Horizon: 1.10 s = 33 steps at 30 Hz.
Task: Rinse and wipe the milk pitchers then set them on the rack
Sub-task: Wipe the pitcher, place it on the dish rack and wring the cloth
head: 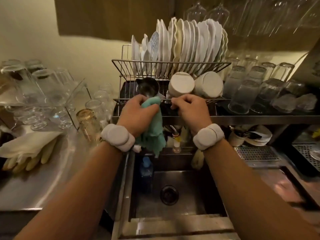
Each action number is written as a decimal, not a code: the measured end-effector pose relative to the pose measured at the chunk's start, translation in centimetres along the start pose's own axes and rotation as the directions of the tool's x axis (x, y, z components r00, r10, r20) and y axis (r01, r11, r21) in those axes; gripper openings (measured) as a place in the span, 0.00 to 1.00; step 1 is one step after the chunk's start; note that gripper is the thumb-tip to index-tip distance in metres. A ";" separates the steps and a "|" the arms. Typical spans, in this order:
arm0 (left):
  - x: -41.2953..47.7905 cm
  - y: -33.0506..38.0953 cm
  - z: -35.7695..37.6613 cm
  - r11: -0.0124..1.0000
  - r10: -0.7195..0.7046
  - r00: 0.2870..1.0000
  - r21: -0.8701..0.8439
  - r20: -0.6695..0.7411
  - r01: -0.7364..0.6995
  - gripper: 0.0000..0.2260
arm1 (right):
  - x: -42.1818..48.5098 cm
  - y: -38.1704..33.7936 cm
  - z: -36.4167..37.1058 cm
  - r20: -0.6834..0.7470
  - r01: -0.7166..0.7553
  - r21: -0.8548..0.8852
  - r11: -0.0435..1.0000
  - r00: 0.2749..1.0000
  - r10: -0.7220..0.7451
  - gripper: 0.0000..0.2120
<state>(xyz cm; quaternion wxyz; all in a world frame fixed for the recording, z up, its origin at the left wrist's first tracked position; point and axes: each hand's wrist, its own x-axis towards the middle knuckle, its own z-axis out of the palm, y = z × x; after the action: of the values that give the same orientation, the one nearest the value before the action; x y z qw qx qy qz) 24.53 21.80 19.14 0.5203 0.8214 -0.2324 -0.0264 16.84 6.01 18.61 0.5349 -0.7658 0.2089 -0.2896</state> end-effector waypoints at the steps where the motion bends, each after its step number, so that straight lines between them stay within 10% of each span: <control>1: -0.7 -0.7 1.1 0.999 -0.026 0.997 -0.040 0.067 0.028 0.06 | -0.9 1.7 -0.3 0.024 -0.050 0.020 0.999 0.998 0.050 0.11; 9: -5.0 -10.0 11.5 0.904 -0.348 0.806 -0.056 0.478 0.423 0.07 | -7.4 17.0 -5.2 0.116 -0.501 -0.154 0.852 0.847 0.519 0.11; 16: -10.7 -18.0 17.9 0.346 -0.696 0.440 -0.271 0.568 0.898 0.13 | -10.3 26.0 -15.7 -0.417 -0.738 -0.120 0.664 0.645 0.641 0.03; 20: -12.4 -19.1 21.4 0.375 -0.757 0.492 -0.330 0.430 0.866 0.14 | -9.3 29.4 -20.6 -0.300 -0.818 -0.285 0.499 0.571 0.764 0.32; 25: -12.2 -20.2 21.9 0.359 -0.774 0.505 -0.393 0.382 0.847 0.18 | -7.6 30.5 -21.8 -0.098 -0.870 0.037 0.491 0.486 0.868 0.09; 33: -12.4 -19.1 22.0 0.360 -0.812 0.513 -0.453 0.279 0.816 0.17 | -7.8 31.0 -21.7 0.081 -0.846 0.228 0.481 0.509 0.857 0.12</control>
<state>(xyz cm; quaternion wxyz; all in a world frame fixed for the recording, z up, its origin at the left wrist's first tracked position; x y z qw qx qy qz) 14.00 15.05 -9.88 0.6426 0.6477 0.2193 -0.3455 -3.81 -14.79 -6.58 0.6909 -0.4850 0.5355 -0.0262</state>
